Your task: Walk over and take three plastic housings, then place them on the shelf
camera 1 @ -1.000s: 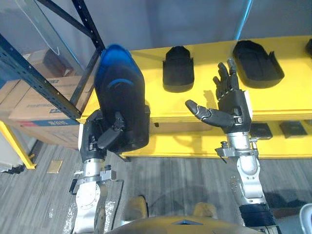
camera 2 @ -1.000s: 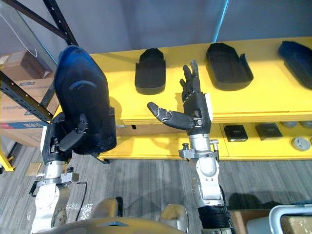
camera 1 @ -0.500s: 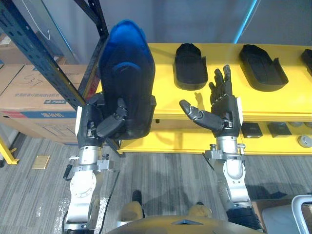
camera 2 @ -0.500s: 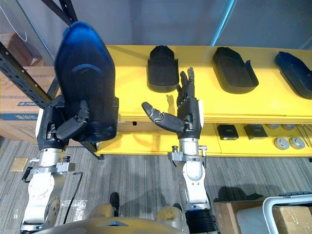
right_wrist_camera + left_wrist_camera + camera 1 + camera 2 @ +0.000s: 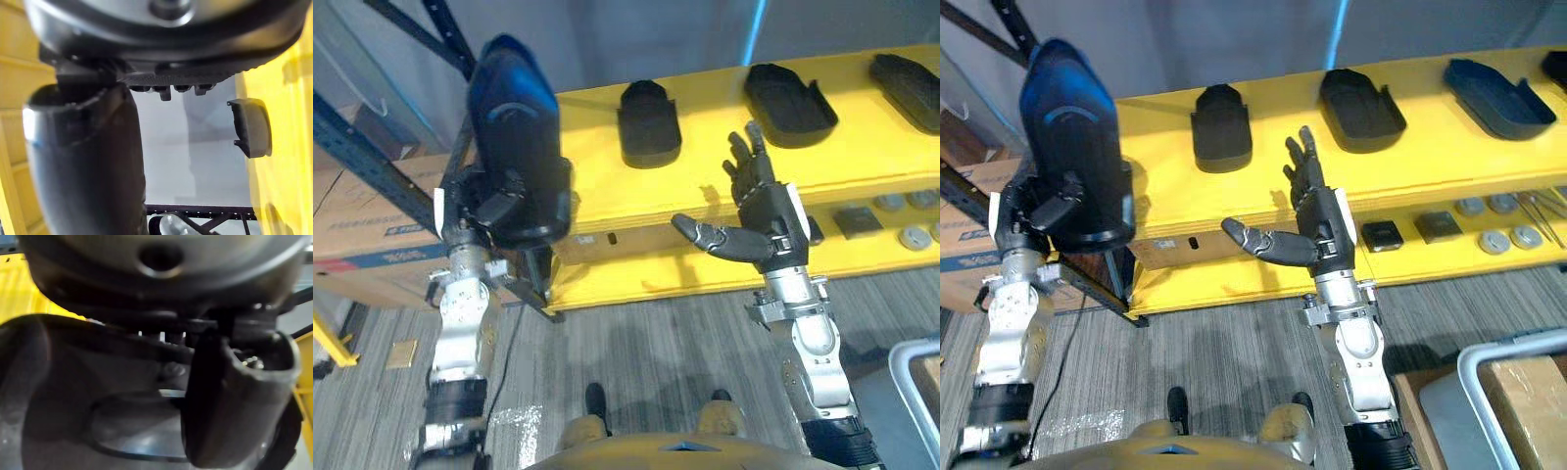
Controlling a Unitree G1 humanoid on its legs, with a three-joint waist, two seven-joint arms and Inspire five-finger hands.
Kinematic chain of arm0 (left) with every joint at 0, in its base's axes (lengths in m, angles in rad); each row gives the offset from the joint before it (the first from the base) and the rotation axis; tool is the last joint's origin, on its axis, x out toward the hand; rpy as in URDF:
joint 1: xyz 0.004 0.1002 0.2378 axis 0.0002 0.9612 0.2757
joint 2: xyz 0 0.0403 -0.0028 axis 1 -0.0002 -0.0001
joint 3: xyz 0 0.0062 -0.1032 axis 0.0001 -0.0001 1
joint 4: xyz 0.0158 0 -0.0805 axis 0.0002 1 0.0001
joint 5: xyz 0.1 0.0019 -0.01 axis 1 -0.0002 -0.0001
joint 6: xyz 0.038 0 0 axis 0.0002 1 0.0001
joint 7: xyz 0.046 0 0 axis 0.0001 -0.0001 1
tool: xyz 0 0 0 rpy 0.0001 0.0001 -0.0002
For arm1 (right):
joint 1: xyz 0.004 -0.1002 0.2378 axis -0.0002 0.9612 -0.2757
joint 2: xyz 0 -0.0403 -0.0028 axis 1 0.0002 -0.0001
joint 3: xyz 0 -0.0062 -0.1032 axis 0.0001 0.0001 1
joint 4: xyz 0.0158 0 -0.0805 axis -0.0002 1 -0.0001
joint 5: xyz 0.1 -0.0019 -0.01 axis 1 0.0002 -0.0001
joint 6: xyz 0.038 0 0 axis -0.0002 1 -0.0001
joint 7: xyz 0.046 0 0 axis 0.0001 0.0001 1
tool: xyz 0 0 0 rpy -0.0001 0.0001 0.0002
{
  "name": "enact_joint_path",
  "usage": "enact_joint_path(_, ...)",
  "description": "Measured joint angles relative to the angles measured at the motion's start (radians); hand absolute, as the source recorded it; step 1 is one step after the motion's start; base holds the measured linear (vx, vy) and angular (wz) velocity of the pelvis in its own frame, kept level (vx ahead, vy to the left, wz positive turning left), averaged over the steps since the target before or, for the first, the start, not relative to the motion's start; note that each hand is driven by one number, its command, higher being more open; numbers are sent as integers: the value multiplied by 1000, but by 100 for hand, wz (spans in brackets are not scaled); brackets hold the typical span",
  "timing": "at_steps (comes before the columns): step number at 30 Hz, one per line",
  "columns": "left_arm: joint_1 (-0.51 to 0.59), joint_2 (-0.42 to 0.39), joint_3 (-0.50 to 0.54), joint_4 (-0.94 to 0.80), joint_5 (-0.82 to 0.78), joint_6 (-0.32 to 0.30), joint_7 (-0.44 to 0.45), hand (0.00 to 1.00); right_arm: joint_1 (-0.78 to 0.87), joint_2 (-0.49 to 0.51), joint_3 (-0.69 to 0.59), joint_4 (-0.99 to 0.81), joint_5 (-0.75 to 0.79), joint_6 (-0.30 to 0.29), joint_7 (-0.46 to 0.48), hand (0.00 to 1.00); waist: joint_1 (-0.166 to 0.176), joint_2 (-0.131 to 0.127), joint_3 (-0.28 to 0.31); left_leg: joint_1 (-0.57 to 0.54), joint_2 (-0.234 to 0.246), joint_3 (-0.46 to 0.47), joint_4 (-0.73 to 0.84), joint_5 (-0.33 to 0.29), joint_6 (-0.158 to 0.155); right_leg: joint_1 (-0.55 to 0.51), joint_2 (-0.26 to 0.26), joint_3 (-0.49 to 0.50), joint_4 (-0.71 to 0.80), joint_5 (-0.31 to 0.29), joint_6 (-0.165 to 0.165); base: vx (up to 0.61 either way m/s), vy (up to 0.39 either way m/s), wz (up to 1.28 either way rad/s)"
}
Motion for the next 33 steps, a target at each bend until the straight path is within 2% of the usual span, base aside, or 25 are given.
enact_joint_path(2, -79, 36, 15, 97, -30, 8, 24, 0, 3, -14, 30, -2, 68, 31, 39, 100, -17, 9, 6, -7, -3, 12, 0, 4, 2, -23, -2, 17, 18, 0, 0, -29, 2, -17)
enact_joint_path(6, -200, 99, 16, 231, -137, 15, 31, 0, 5, -34, 110, -6, 95, 76, 80, 100, -39, 32, 34, -14, -9, 37, 0, 9, 5, -71, -6, 50, 68, -12, 11, -22, -18, -15)
enact_joint_path(13, -349, 134, 12, 305, -265, 24, 0, 0, 28, -51, 227, -100, 105, 101, 122, 100, -61, 39, 66, -13, -18, 69, 4, 11, 7, -118, -16, 76, 153, -55, 10, 2, -20, -4)
enact_joint_path(16, -359, 134, -12, 309, -340, 63, 29, 0, 24, -51, 267, -160, 106, 101, 123, 100, -64, 40, 72, -13, -18, 97, 14, 11, 7, -128, -18, 84, 169, -63, 9, 19, -23, -7)
enact_joint_path(20, -376, 134, -34, 324, -353, 80, 77, 0, -10, -56, 298, -189, 110, 100, 113, 100, -64, 42, 112, -26, -18, 112, 24, 9, 10, -147, -19, 88, 190, -73, 8, -21, -16, 0)
enact_joint_path(27, -418, 177, -27, 324, -389, 80, 120, 0, -13, -73, 336, -191, 107, 100, 72, 100, -43, 42, 171, -91, -14, 113, 59, 4, 14, -206, -23, 88, 228, -78, 5, -21, -31, 7)
enact_joint_path(33, -421, 217, -25, 322, -389, 84, 127, 0, -15, -73, 355, -191, 106, 100, 47, 100, -32, 41, 178, -113, -14, 113, 75, 4, 14, -206, -30, 72, 226, -79, 5, 22, -15, 11)
